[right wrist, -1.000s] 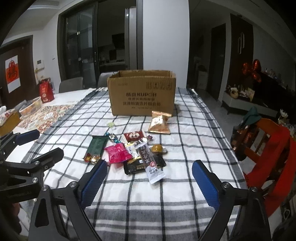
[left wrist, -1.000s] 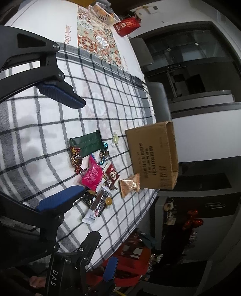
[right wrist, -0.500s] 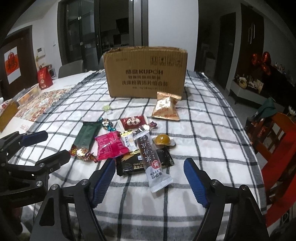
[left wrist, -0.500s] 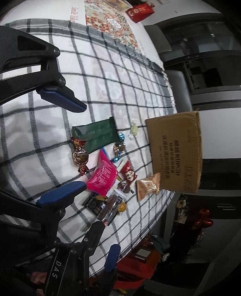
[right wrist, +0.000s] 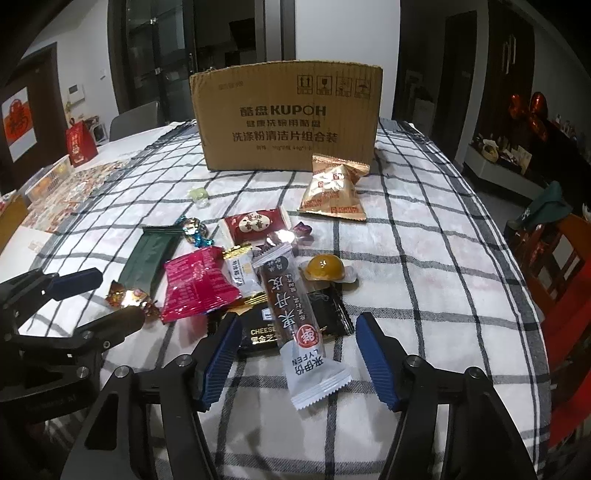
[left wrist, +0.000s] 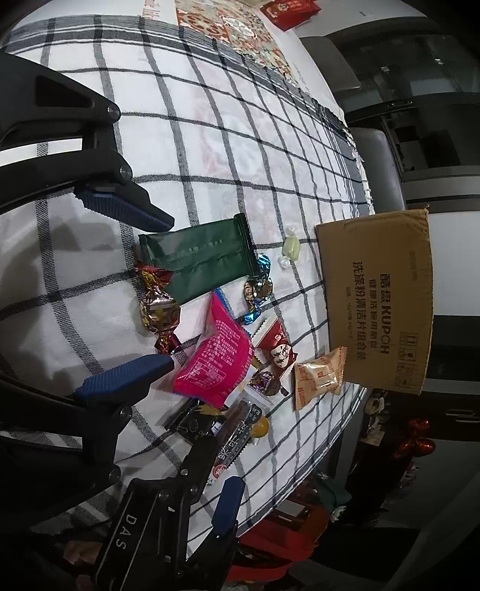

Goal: Organize snacks
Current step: 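Close the left gripper on the wrapped chocolate while the right gripper grasps the white bar, then lift the chocolate with the left gripper while the right gripper carries the white bar toward the box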

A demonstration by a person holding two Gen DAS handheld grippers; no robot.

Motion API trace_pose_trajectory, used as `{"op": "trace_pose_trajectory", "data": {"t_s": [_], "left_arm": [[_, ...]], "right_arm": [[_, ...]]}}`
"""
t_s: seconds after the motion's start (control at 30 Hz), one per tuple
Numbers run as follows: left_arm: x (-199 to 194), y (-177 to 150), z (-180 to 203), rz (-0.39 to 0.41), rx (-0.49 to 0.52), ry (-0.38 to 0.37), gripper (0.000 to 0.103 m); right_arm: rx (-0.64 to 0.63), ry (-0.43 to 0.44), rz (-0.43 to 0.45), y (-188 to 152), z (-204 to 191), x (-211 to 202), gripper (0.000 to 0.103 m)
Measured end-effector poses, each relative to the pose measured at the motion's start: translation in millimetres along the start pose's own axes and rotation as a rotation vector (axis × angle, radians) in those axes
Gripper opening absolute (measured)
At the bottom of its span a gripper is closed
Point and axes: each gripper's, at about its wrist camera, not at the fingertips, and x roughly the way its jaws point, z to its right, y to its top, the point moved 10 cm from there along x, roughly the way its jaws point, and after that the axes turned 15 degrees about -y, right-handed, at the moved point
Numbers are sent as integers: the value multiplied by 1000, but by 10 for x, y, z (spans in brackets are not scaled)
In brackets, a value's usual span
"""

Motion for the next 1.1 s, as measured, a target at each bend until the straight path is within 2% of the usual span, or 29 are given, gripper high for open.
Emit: {"op": "trace_pose_trajectory", "data": {"t_s": [0.23,0.33,0.47,0.53,0.6,0.87,1.1], "left_arm": [[85,-35,-21,-19,-14,-11,54],[93,-37,-12,-19,-17,-24,43],[95,-42,24,-20,-17,-44,38],[90,-36,34,-17,-16,-49,37],[88,-33,38,-16,-19,-54,36],[-12,3,65,9,-15,-51,35],[-183,89,112,49,-4,-45,35]], "right_arm": [[-6,2,-8,5,-12,78,55],[-14,4,-10,0,-44,100,49],[-31,4,-8,-4,-77,109,42],[-37,7,-6,-6,-91,102,33],[-40,9,-8,-7,-96,93,28],[-26,22,-17,-16,-85,45,27],[-10,26,17,52,-57,-131,27]]}}
